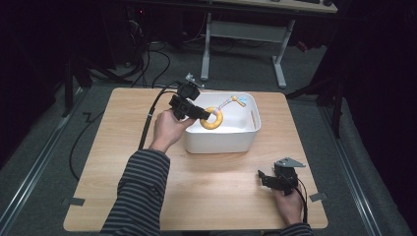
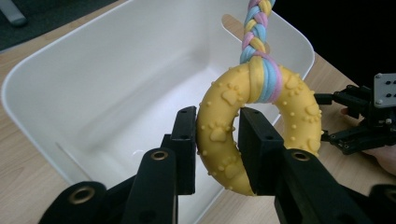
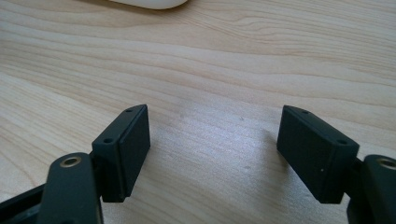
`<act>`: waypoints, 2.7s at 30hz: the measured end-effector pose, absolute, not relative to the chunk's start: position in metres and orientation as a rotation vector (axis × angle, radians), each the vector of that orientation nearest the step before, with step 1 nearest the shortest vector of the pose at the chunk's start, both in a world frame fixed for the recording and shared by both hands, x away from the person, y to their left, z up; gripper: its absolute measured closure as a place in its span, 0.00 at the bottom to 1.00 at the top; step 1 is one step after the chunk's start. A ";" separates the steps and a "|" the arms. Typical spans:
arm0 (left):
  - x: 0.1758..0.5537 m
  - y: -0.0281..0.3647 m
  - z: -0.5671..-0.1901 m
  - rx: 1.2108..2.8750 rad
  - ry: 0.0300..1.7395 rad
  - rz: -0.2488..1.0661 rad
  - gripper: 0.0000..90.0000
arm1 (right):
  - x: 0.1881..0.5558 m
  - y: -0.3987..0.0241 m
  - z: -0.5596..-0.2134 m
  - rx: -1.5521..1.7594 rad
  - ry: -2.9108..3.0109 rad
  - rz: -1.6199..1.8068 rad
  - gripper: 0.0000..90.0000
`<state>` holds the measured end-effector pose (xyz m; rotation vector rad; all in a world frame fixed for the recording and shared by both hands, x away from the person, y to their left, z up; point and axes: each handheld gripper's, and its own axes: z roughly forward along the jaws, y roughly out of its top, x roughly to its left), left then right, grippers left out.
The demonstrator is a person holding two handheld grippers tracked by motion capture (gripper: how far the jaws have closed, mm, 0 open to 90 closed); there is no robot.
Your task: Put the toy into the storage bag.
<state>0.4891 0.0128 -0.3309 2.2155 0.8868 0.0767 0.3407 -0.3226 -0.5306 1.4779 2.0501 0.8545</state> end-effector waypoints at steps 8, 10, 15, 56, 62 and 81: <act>0.501 -0.003 -0.342 2.266 0.912 0.104 0.76 | 0.341 -0.322 -0.531 1.483 2.046 0.854 0.29; 0.503 -0.006 -0.343 2.269 0.926 0.121 0.76 | 0.342 -0.322 -0.531 1.483 2.045 0.853 0.29; 0.505 -0.014 -0.350 2.285 0.931 0.132 0.76 | 0.341 -0.322 -0.531 1.482 2.047 0.855 0.29; 0.518 -0.039 -0.386 2.473 0.956 0.106 0.76 | 0.344 -0.323 -0.531 1.476 2.057 0.858 0.29; 0.518 -0.041 -0.388 2.467 0.946 0.085 0.73 | 0.344 -0.323 -0.531 1.470 2.060 0.858 0.29; 0.491 -0.007 -0.350 2.289 0.952 0.198 0.44 | 0.343 -0.323 -0.531 1.470 2.062 0.858 0.29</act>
